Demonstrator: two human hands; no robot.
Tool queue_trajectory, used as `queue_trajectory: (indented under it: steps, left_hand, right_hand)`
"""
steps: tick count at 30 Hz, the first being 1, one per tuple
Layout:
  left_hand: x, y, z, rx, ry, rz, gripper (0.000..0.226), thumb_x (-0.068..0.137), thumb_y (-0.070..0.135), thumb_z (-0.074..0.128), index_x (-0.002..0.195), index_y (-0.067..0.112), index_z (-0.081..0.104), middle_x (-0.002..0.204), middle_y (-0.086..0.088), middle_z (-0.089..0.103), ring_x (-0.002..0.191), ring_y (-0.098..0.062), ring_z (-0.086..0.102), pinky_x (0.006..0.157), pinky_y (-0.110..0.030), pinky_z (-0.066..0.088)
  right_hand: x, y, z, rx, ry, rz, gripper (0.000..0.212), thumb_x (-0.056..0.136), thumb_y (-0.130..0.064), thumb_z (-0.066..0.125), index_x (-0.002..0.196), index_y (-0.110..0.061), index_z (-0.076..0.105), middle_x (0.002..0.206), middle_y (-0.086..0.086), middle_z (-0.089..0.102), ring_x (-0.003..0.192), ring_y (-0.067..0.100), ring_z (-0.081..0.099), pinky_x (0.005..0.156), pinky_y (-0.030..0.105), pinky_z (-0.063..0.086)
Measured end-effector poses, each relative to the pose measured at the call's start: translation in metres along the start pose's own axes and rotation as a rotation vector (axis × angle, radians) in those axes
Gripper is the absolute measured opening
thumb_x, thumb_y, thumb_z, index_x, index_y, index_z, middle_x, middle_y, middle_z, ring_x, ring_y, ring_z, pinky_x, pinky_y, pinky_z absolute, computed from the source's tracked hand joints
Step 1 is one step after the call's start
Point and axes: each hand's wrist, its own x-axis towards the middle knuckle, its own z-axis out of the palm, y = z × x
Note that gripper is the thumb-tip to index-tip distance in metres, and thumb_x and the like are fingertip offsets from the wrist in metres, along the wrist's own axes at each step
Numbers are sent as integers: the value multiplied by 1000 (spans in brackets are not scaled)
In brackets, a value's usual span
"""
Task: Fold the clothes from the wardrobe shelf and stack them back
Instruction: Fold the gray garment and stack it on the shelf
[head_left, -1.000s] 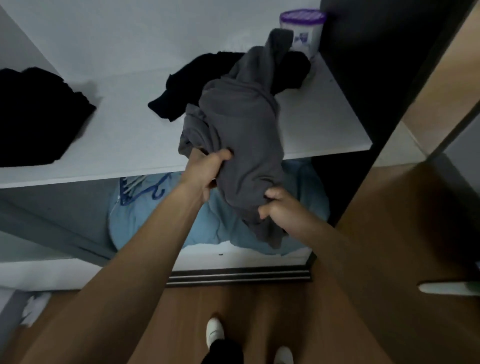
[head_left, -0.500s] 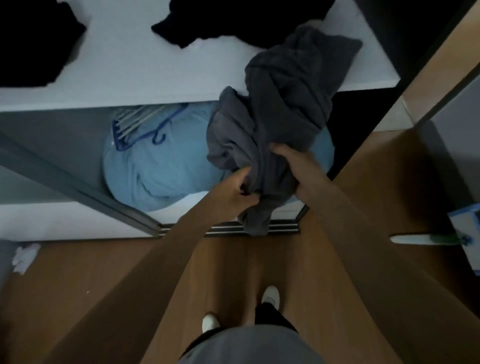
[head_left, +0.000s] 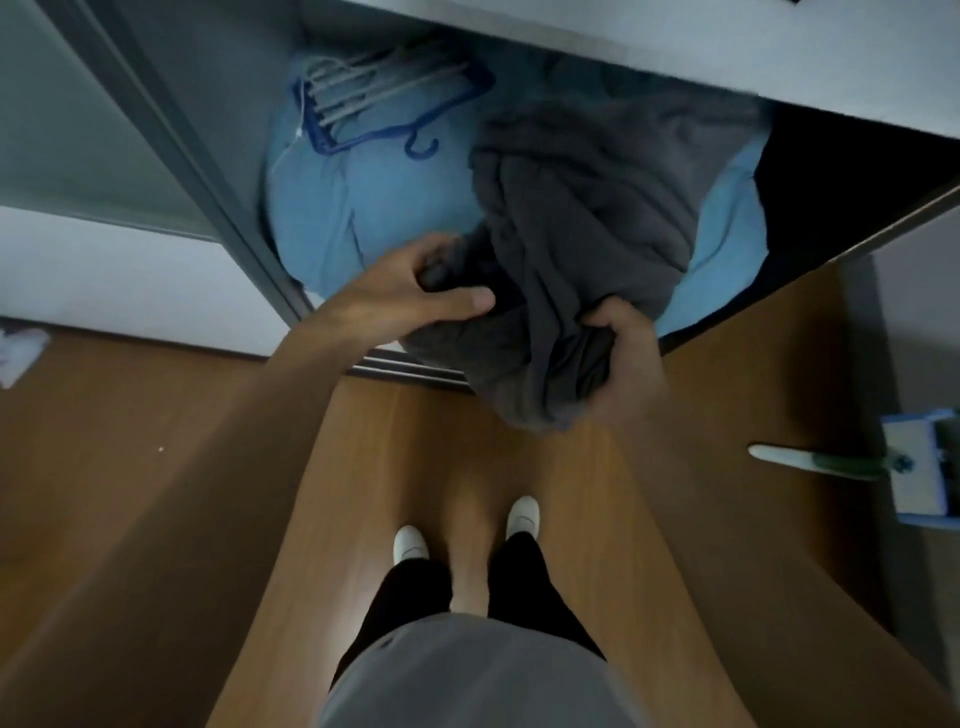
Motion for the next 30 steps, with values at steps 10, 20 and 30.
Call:
queue_trajectory:
  steps: [10,20,30]
  left_hand:
    - [-18,2,14,-36,163,-103,16,95,4,61,99,13,72,91,-3,72,85,-14,66,80,-26,52]
    - [-22,101,48,78,68,266,9,89,10,67,93,10,76,85,0,73,82,-12,67,82,-36,57]
    - [-33,107,92,-42,101,278,26,90,-1,64,80,20,76,75,7,73,71,-5,67,68,-20,52]
  right_hand:
    - [-27,38,-49,-82,43,-37,27,69,-3,50,59,-10,74,67,5,70,67,20,72,58,30,57]
    - [-30,20,-116,-869,228,-101,46,94,-22,65,135,-11,47,119,-1,53,96,13,55,73,14,44]
    - [-38,10,-84,-1566,-293,-504,57,88,-41,70,137,-19,50,136,4,57,125,21,51,106,37,39]
